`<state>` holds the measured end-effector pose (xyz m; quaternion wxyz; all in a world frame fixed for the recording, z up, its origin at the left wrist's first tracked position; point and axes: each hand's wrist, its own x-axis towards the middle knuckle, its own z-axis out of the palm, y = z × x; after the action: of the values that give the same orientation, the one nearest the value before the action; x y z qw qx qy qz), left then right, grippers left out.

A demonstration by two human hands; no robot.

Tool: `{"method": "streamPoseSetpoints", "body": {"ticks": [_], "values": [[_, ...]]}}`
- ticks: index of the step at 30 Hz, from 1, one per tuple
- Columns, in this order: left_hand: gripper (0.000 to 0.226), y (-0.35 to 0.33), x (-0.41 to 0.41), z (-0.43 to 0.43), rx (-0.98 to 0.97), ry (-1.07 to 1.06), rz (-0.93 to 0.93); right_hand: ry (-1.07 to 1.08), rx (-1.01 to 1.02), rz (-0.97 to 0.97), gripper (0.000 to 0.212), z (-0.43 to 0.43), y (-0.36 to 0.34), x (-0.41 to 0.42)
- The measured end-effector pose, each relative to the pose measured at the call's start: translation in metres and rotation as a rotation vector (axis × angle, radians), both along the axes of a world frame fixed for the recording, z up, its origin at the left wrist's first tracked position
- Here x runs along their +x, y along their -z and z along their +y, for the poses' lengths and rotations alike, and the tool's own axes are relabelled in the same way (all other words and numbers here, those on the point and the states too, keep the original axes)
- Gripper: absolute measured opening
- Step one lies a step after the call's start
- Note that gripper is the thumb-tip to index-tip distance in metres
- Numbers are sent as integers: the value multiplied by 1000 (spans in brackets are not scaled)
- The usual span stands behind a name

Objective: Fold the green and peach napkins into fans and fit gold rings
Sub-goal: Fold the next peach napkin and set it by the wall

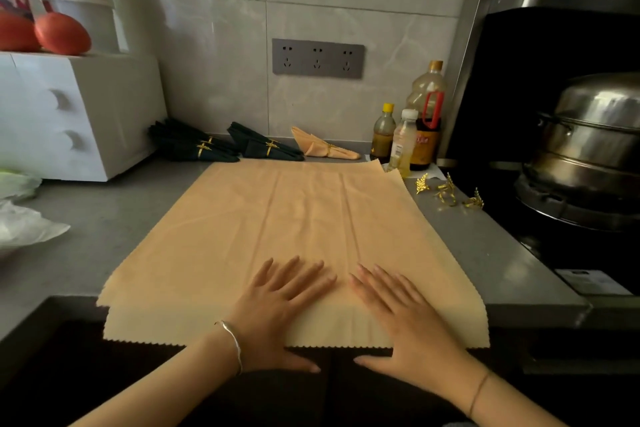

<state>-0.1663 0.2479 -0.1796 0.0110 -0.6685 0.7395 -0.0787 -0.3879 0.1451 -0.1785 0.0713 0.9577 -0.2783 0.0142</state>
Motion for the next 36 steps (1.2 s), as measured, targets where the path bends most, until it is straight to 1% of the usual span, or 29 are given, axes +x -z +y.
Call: {"method": "streamPoseSetpoints", "body": {"ticks": [2,4,5,8,10,13,15,16,18,20,22,24,26,27,28,29,30,31,32,33,34,35,36], "values": [[116,1,2,2,9,-24,-20,-26,-12,14,109,0,5,1],[112,2,4,6,8,-35,-33,-21,-32,-4,113,1,5,1],[106,3,5,9,13,-12,-8,-8,-28,-1,109,3,4,0],[84,-4,9,13,55,34,137,6,32,13,80,5,1,-5],[72,-14,13,14,82,15,211,-73,68,-16,67,0,-5,-7],[59,-38,17,12,193,-36,340,-105,209,-13,65,-9,-24,-6],[47,-59,23,10,280,-108,431,-82,388,25,57,-17,-41,-4],[42,-69,30,10,306,-149,442,-67,453,54,50,-24,-50,-3],[36,-91,46,6,387,-234,389,13,513,110,37,-37,-68,-1],[39,-108,66,0,503,-324,290,85,545,130,38,-50,-86,1],[42,-124,79,-7,579,-416,273,138,607,159,40,-61,-104,2],[42,-132,90,-15,630,-506,393,183,733,179,36,-67,-121,0],[27,-134,103,-21,723,-570,560,240,895,209,33,-75,-135,-4],[21,-138,104,-23,784,-557,652,246,967,236,34,-80,-140,-7],[20,-140,108,-27,848,-500,686,227,1034,252,37,-86,-147,-9],[19,-141,111,-28,857,-476,770,194,1094,251,38,-91,-151,-11],[19,-147,110,-31,856,-468,798,167,1139,228,36,-95,-156,-10],[20,-138,130,-39,816,-474,812,154,1147,181,34,-102,-157,-9],[23,-132,147,-48,763,-498,740,155,1126,108,32,-110,-158,-5],[30,-127,163,-57,647,-538,700,171,1070,19,29,-118,-157,0],[40,-119,184,-69,518,-563,586,200,1001,-62,27,-128,-155,8],[43,-112,198,-77,390,-594,499,234,920,-110,26,-139,-151,15],[31,-112,199,-86,324,-568,477,256,835,-121,27,-150,-147,25]]}}
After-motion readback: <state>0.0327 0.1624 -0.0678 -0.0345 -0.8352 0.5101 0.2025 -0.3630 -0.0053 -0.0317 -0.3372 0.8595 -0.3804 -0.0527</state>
